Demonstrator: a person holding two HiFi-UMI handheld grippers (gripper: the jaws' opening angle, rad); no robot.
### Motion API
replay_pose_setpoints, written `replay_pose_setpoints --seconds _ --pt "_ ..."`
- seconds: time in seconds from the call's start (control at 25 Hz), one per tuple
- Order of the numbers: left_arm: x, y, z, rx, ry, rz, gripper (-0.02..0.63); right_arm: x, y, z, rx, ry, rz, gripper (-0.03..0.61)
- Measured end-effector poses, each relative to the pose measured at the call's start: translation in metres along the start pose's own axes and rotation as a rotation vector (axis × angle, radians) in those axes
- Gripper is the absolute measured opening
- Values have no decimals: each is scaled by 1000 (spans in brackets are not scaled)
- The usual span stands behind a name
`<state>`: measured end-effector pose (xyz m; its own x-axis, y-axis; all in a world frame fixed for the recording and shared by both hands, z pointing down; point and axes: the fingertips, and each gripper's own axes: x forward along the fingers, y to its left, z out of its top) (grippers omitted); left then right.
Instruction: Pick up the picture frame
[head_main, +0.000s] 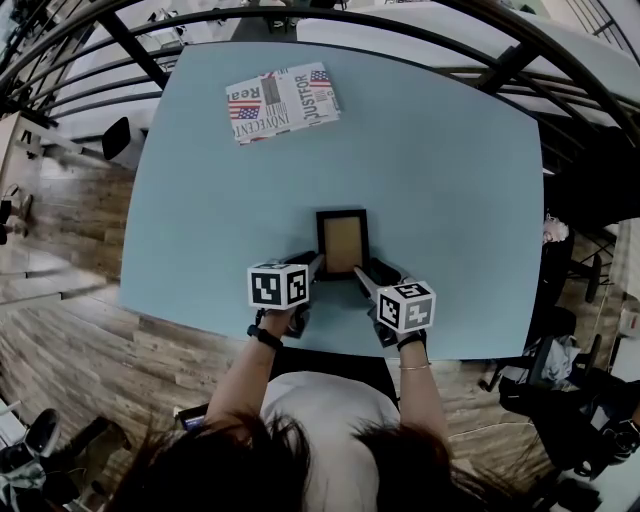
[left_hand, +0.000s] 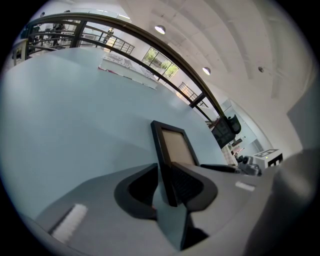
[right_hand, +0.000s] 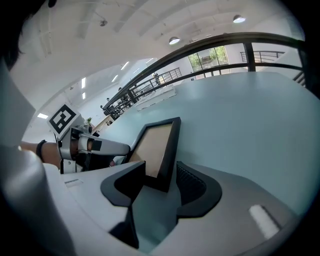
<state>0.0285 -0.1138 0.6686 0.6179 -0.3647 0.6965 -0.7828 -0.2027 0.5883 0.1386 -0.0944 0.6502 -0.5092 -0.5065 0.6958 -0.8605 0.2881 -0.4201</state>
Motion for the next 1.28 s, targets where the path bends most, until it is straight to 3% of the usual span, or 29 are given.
replay_pose_setpoints --seconds 0.36,0.6,0.84,1.08,1.28 --pt "-1 -1 0 3 1 -2 146 1 5 1 79 -8 61 169" --pt "-2 1 1 -19 2 -7 140 -5 1 10 272 -72 153 167" --pt "-2 4 2 -46 -7 -12 130 -6 8 5 474 -44 297 167" --pt "-3 3 1 -32 -13 -7 127 -5 7 6 604 -37 365 167" --pt "-3 3 3 -45 -13 -21 123 -4 10 3 685 87 491 167"
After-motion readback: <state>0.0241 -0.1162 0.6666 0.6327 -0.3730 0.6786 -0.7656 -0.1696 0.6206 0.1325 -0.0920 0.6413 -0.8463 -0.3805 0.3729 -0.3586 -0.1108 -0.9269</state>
